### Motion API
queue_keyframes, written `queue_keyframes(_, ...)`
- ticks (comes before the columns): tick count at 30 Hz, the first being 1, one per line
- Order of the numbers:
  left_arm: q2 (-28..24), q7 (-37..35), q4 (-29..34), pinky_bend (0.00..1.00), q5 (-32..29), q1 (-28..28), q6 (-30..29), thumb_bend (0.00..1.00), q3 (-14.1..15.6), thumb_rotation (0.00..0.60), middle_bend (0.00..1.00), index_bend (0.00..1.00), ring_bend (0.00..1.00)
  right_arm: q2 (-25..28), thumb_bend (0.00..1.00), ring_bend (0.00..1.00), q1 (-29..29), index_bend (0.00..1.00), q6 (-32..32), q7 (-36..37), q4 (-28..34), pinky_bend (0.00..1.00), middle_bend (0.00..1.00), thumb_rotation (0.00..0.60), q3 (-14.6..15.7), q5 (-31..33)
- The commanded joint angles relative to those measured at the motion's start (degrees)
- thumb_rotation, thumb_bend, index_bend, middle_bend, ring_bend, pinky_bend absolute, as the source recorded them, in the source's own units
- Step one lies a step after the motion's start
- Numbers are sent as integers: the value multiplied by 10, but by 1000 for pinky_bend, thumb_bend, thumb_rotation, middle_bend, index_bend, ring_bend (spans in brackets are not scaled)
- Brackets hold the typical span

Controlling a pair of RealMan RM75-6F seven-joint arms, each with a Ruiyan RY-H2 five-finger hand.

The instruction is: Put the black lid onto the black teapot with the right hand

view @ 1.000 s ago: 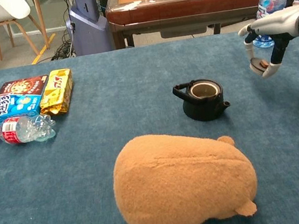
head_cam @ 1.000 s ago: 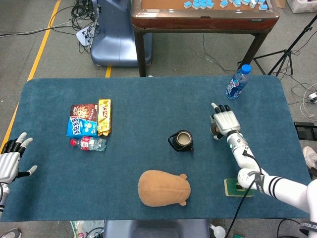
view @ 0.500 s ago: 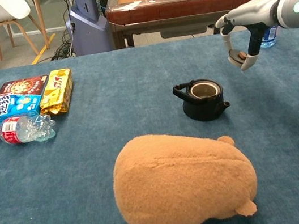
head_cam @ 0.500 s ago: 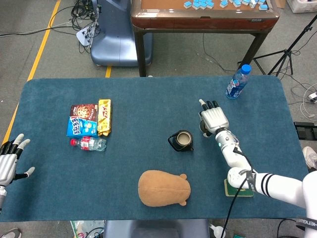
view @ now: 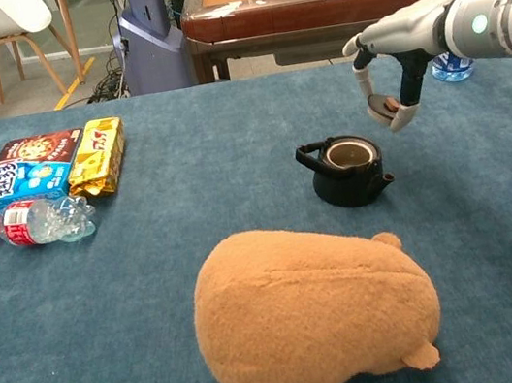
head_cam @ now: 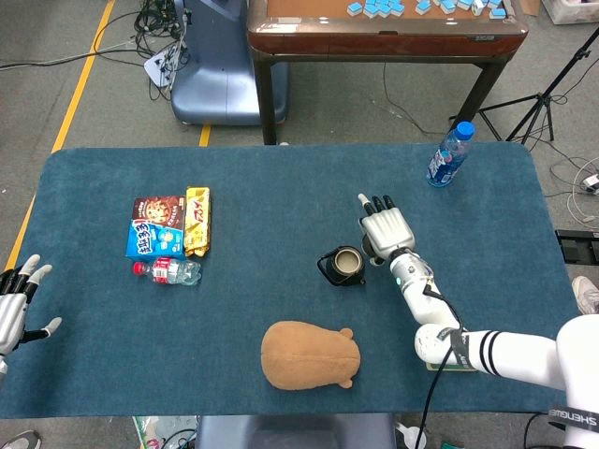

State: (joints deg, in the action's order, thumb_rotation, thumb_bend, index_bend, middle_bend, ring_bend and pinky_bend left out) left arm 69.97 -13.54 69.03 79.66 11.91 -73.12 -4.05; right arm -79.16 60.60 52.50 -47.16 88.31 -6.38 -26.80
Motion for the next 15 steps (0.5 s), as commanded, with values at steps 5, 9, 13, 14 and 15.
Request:
queue_keyframes(5,0,-14,-8,0,5,-6,-8,219,2,600,0,123,0,-14,165,0,19,449,13,-20,10,0,3,600,1,14)
queue_keyframes(9,1,-22,-15,0,8,-10,-11,219,4,600,0,123,0,-20,165,0,27,449,19,-28,13,0,3,600,1,19)
queue_keyframes(13,2,-32,-21,0,9,-14,-16,219,5,600,0,123,0,-22,165,0,32,449,28,-37,21,0,3,600,2,25)
queue_keyframes(14,2,-35,-23,0,10,-15,-17,219,6,600,0,123,0,-22,165,0,34,449,31,-40,23,0,3,600,3,27)
queue_keyframes(15,2,-36,-24,0,11,-16,-17,219,6,600,0,123,0,-23,165,0,35,449,32,-42,24,0,3,600,3,29)
